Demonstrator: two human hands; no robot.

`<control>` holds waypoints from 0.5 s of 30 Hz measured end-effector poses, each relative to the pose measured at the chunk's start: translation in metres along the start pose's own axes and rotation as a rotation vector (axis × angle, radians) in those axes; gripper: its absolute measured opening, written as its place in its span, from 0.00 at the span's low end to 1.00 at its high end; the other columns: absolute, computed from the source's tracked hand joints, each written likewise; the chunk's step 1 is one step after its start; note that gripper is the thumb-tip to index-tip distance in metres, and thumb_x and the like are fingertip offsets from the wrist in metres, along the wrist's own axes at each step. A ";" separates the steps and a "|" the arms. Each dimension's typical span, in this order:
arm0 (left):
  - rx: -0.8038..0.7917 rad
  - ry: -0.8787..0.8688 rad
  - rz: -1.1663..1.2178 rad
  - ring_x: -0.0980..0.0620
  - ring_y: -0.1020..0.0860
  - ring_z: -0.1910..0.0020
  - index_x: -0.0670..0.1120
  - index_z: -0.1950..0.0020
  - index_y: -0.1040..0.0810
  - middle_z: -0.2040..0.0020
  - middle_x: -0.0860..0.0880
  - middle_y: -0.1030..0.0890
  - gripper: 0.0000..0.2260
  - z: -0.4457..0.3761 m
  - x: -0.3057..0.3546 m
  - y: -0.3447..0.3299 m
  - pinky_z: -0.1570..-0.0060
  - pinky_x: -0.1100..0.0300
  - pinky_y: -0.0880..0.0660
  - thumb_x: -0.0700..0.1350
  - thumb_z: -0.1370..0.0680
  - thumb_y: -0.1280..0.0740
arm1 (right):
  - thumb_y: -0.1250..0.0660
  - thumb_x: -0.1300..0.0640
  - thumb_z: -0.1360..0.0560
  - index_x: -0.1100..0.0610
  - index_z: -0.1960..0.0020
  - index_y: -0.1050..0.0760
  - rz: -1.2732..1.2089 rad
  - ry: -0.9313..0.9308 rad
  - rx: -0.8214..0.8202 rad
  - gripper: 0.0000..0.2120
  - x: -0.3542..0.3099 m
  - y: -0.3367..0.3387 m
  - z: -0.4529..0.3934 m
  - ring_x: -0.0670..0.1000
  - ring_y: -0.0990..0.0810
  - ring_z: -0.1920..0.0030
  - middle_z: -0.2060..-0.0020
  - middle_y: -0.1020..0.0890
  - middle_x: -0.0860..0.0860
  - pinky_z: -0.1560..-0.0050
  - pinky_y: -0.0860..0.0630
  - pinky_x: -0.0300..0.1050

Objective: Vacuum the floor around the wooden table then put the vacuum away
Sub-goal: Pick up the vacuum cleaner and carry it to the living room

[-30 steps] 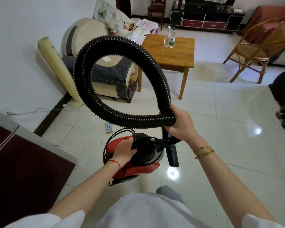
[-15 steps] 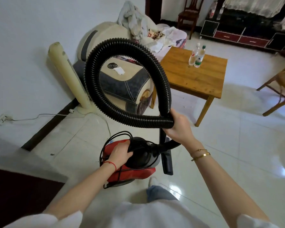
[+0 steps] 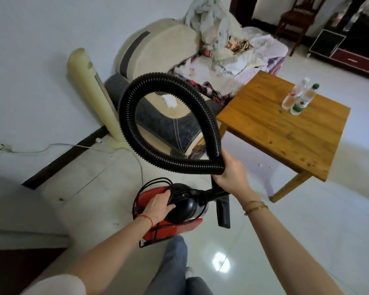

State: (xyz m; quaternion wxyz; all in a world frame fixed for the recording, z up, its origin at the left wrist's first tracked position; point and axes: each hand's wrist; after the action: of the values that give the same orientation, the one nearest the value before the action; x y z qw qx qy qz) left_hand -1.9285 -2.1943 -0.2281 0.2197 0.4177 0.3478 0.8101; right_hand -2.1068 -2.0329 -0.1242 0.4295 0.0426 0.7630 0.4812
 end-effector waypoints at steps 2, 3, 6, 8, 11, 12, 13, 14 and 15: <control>-0.008 0.018 0.016 0.47 0.23 0.42 0.44 0.32 0.31 0.42 0.45 0.20 0.21 -0.036 -0.007 -0.006 0.41 0.53 0.26 0.46 0.23 0.32 | 0.35 0.53 0.34 0.43 0.44 0.33 -0.010 -0.005 -0.012 0.19 0.024 -0.015 -0.031 0.44 0.26 0.68 0.70 0.27 0.38 0.68 0.34 0.32; -0.013 0.027 0.021 0.47 0.23 0.42 0.44 0.32 0.31 0.42 0.45 0.20 0.21 -0.054 -0.011 -0.009 0.41 0.54 0.26 0.46 0.23 0.32 | 0.34 0.54 0.33 0.43 0.43 0.33 -0.015 -0.013 -0.014 0.20 0.037 -0.023 -0.046 0.43 0.26 0.68 0.70 0.27 0.38 0.68 0.34 0.31; -0.040 0.051 0.024 0.47 0.23 0.42 0.44 0.31 0.32 0.42 0.45 0.21 0.22 -0.106 -0.021 -0.020 0.41 0.54 0.26 0.46 0.23 0.33 | 0.33 0.54 0.32 0.44 0.41 0.32 -0.020 -0.060 -0.035 0.21 0.073 -0.049 -0.091 0.44 0.26 0.67 0.68 0.26 0.40 0.67 0.32 0.34; -0.051 0.064 0.026 0.47 0.23 0.42 0.44 0.30 0.33 0.41 0.45 0.21 0.22 -0.138 -0.030 -0.030 0.41 0.54 0.26 0.46 0.23 0.33 | 0.32 0.55 0.32 0.45 0.41 0.33 -0.017 -0.071 -0.049 0.21 0.097 -0.068 -0.117 0.45 0.25 0.67 0.68 0.26 0.40 0.68 0.32 0.34; -0.071 0.084 0.020 0.46 0.23 0.40 0.45 0.28 0.35 0.40 0.45 0.22 0.24 -0.187 -0.046 -0.046 0.40 0.53 0.27 0.47 0.22 0.34 | 0.31 0.57 0.33 0.47 0.41 0.33 -0.010 -0.061 -0.074 0.22 0.132 -0.102 -0.152 0.48 0.22 0.65 0.65 0.24 0.41 0.67 0.28 0.36; -0.073 0.089 0.016 0.47 0.24 0.40 0.45 0.28 0.35 0.39 0.45 0.22 0.24 -0.202 -0.052 -0.053 0.40 0.53 0.27 0.47 0.22 0.34 | 0.31 0.57 0.32 0.48 0.41 0.33 0.000 -0.061 -0.088 0.22 0.145 -0.114 -0.160 0.49 0.21 0.64 0.64 0.23 0.43 0.66 0.25 0.41; -0.072 0.092 0.011 0.47 0.23 0.40 0.45 0.29 0.35 0.40 0.45 0.22 0.24 -0.217 -0.058 -0.061 0.40 0.54 0.27 0.47 0.23 0.33 | 0.31 0.57 0.32 0.50 0.41 0.32 0.018 -0.061 -0.102 0.21 0.157 -0.127 -0.167 0.50 0.20 0.64 0.63 0.22 0.44 0.65 0.22 0.45; -0.072 0.093 0.004 0.47 0.23 0.40 0.45 0.29 0.34 0.40 0.45 0.22 0.23 -0.230 -0.063 -0.069 0.40 0.54 0.26 0.47 0.23 0.33 | 0.31 0.56 0.32 0.51 0.41 0.32 0.044 -0.061 -0.115 0.21 0.168 -0.138 -0.173 0.51 0.20 0.63 0.63 0.21 0.46 0.64 0.21 0.48; -0.075 0.093 -0.005 0.47 0.23 0.41 0.45 0.31 0.33 0.41 0.45 0.21 0.22 -0.244 -0.070 -0.077 0.41 0.53 0.26 0.47 0.23 0.33 | 0.31 0.56 0.32 0.51 0.40 0.32 0.067 -0.063 -0.123 0.21 0.180 -0.151 -0.178 0.52 0.20 0.63 0.63 0.20 0.48 0.63 0.20 0.50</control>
State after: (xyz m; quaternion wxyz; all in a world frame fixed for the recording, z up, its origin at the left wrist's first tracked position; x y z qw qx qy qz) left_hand -2.0871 -2.2808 -0.4221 0.2208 0.3700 0.3283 0.8406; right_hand -2.2915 -2.1514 -0.3215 0.4387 0.0570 0.7162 0.5398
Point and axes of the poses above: each hand's wrist, its own z-axis away from the middle knuckle, its own y-axis out of the back of the hand, x = y × z
